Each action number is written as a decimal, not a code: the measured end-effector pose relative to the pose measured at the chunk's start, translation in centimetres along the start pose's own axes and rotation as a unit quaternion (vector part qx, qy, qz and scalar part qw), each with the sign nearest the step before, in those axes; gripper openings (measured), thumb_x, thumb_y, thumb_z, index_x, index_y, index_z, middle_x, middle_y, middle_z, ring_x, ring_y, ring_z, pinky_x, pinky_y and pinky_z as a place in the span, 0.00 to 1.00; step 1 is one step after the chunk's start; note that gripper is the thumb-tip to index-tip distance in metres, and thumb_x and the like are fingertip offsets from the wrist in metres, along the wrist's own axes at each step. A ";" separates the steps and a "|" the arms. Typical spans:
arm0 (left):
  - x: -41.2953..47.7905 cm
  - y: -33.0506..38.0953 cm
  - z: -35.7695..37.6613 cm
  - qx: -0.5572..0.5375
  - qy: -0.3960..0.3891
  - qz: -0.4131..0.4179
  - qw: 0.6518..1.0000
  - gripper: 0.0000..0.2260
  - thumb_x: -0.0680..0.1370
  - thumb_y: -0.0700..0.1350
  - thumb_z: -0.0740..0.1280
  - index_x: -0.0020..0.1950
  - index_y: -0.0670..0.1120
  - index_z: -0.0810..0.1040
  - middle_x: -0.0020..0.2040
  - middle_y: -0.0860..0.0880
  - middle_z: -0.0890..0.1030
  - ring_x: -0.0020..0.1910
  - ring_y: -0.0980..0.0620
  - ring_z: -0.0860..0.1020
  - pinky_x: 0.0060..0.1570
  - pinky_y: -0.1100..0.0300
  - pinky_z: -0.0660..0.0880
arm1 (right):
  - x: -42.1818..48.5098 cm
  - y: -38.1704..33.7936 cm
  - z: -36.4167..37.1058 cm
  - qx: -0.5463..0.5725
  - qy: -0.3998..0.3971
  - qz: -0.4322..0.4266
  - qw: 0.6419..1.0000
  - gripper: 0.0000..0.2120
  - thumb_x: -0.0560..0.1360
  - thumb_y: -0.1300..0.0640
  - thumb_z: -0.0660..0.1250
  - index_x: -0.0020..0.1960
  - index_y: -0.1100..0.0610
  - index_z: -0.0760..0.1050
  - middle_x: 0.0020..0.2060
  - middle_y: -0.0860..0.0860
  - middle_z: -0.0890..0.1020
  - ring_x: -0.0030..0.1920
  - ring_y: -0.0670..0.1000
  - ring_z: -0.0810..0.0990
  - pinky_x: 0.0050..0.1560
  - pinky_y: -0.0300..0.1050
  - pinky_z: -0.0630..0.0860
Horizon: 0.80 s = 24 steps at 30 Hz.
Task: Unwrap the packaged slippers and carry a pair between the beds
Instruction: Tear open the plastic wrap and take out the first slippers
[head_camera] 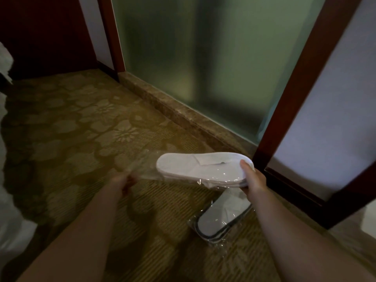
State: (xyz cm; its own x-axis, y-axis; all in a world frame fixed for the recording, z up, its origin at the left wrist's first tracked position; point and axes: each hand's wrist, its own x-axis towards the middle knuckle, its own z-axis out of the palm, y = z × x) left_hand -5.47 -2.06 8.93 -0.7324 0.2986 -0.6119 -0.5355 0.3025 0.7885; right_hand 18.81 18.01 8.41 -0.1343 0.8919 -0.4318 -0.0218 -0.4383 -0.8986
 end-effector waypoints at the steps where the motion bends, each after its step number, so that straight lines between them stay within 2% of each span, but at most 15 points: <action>1: 0.4 -0.3 -0.2 0.014 0.010 -0.001 1.000 0.15 0.82 0.43 0.58 0.35 0.42 0.70 0.35 0.45 0.73 0.32 0.53 0.70 0.32 0.62 0.63 | 0.1 -0.1 -0.2 0.000 0.010 -0.001 1.000 0.17 0.73 0.52 0.69 0.59 0.59 0.75 0.41 0.55 0.79 0.37 0.53 0.77 0.50 0.52 0.78; 2: 0.5 -0.5 -0.5 0.024 0.017 -0.005 1.000 0.16 0.82 0.41 0.57 0.34 0.41 0.69 0.34 0.45 0.72 0.32 0.53 0.69 0.31 0.63 0.62 | 0.1 -0.3 -0.4 0.004 0.027 -0.001 1.000 0.19 0.73 0.53 0.69 0.61 0.60 0.74 0.45 0.57 0.79 0.38 0.53 0.77 0.48 0.50 0.77; 4: 0.7 -0.4 -1.1 0.020 0.025 -0.008 0.999 0.14 0.81 0.38 0.57 0.36 0.38 0.71 0.37 0.43 0.74 0.32 0.53 0.70 0.29 0.63 0.66 | 0.1 -0.4 -0.7 0.025 0.079 0.004 0.997 0.24 0.73 0.53 0.70 0.66 0.62 0.72 0.55 0.60 0.78 0.48 0.57 0.78 0.51 0.50 0.75; 6: 1.0 -0.3 -1.5 -0.010 0.059 0.002 0.998 0.06 0.79 0.37 0.61 0.49 0.35 0.76 0.42 0.42 0.78 0.33 0.51 0.76 0.19 0.64 0.72 | 0.0 -0.4 -0.8 0.047 0.132 0.012 0.990 0.26 0.73 0.52 0.69 0.68 0.62 0.70 0.62 0.61 0.77 0.57 0.60 0.77 0.55 0.50 0.73; 7: 1.1 -0.3 -1.7 -0.028 0.067 0.013 0.997 0.08 0.79 0.37 0.62 0.56 0.35 0.76 0.41 0.43 0.79 0.30 0.53 0.79 0.16 0.68 0.71 | 0.0 -0.3 -0.8 0.054 0.155 0.017 0.986 0.27 0.73 0.51 0.69 0.68 0.61 0.70 0.63 0.60 0.77 0.59 0.61 0.77 0.56 0.50 0.73; 8: 1.2 -0.3 -1.6 -0.042 0.068 0.019 0.997 0.08 0.79 0.36 0.62 0.56 0.36 0.75 0.37 0.45 0.81 0.23 0.56 0.79 0.14 0.70 0.69 | 0.0 -0.2 -0.7 0.057 0.173 0.025 0.983 0.27 0.73 0.50 0.69 0.68 0.61 0.70 0.63 0.60 0.77 0.61 0.61 0.76 0.57 0.51 0.73; 9: 1.4 -0.4 -1.5 -0.053 0.067 0.024 0.996 0.04 0.79 0.36 0.62 0.51 0.37 0.75 0.29 0.46 0.81 0.17 0.58 0.76 0.13 0.71 0.68 | 0.0 -0.1 -0.7 0.060 0.188 0.032 0.980 0.27 0.73 0.49 0.68 0.68 0.60 0.69 0.63 0.60 0.77 0.61 0.61 0.76 0.59 0.52 0.73; 11: 1.8 -0.4 -1.2 -0.074 0.072 0.030 0.994 0.09 0.79 0.37 0.61 0.39 0.41 0.71 0.16 0.49 0.76 0.12 0.59 0.73 0.13 0.71 0.68 | -0.2 0.0 -0.6 0.060 0.210 0.041 0.975 0.27 0.74 0.48 0.68 0.69 0.59 0.69 0.64 0.60 0.77 0.61 0.62 0.76 0.62 0.54 0.72; 12: 1.9 -0.3 -0.9 -0.091 0.071 0.035 0.993 0.10 0.79 0.37 0.62 0.38 0.42 0.70 0.16 0.49 0.76 0.14 0.59 0.74 0.16 0.69 0.70 | -0.2 0.0 -0.5 0.058 0.218 0.044 0.973 0.28 0.74 0.48 0.67 0.69 0.59 0.68 0.64 0.60 0.76 0.62 0.62 0.76 0.62 0.55 0.72; 15: 2.1 -0.1 0.1 -0.133 0.084 0.052 0.986 0.07 0.78 0.37 0.62 0.41 0.43 0.74 0.31 0.46 0.78 0.24 0.56 0.77 0.31 0.63 0.74 | 0.0 0.2 -0.5 0.060 0.228 0.045 0.971 0.28 0.74 0.47 0.67 0.69 0.59 0.68 0.64 0.60 0.76 0.62 0.63 0.76 0.62 0.56 0.72; 18: 3.1 -0.3 0.9 -0.155 0.095 0.076 0.981 0.12 0.79 0.37 0.61 0.36 0.45 0.71 0.34 0.46 0.77 0.23 0.58 0.77 0.32 0.63 0.74 | 0.2 0.1 -0.7 0.077 0.230 0.056 0.969 0.28 0.74 0.47 0.67 0.70 0.58 0.67 0.65 0.59 0.75 0.63 0.61 0.75 0.62 0.55 0.73; 20: 3.6 -0.7 1.4 -0.167 0.101 0.086 0.977 0.11 0.80 0.38 0.60 0.37 0.44 0.71 0.37 0.45 0.78 0.28 0.56 0.78 0.33 0.62 0.74 | 0.5 0.2 -0.9 0.083 0.230 0.066 0.967 0.28 0.75 0.47 0.66 0.71 0.58 0.66 0.66 0.58 0.75 0.63 0.61 0.75 0.61 0.55 0.73; 22: 3.7 -0.8 1.8 -0.178 0.125 0.093 0.972 0.10 0.80 0.38 0.58 0.39 0.43 0.71 0.35 0.46 0.77 0.31 0.54 0.77 0.33 0.61 0.73 | 0.6 0.5 -1.2 0.071 0.235 0.073 0.967 0.29 0.75 0.46 0.66 0.71 0.57 0.66 0.67 0.58 0.74 0.64 0.61 0.75 0.60 0.55 0.73; 24: 3.7 -0.8 2.0 -0.187 0.156 0.093 0.965 0.12 0.80 0.37 0.58 0.37 0.44 0.70 0.33 0.47 0.76 0.28 0.56 0.77 0.32 0.63 0.72 | 0.7 0.8 -1.5 0.054 0.243 0.079 0.965 0.29 0.75 0.45 0.65 0.72 0.56 0.66 0.67 0.58 0.74 0.64 0.61 0.74 0.62 0.55 0.72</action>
State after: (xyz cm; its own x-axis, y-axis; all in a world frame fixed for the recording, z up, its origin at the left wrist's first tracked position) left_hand -6.90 0.64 5.93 -0.8904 0.0117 -0.4551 -0.4540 -0.0957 0.8858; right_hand 20.17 18.48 7.27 0.3363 0.7485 -0.5715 -0.1449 -0.5585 -0.8168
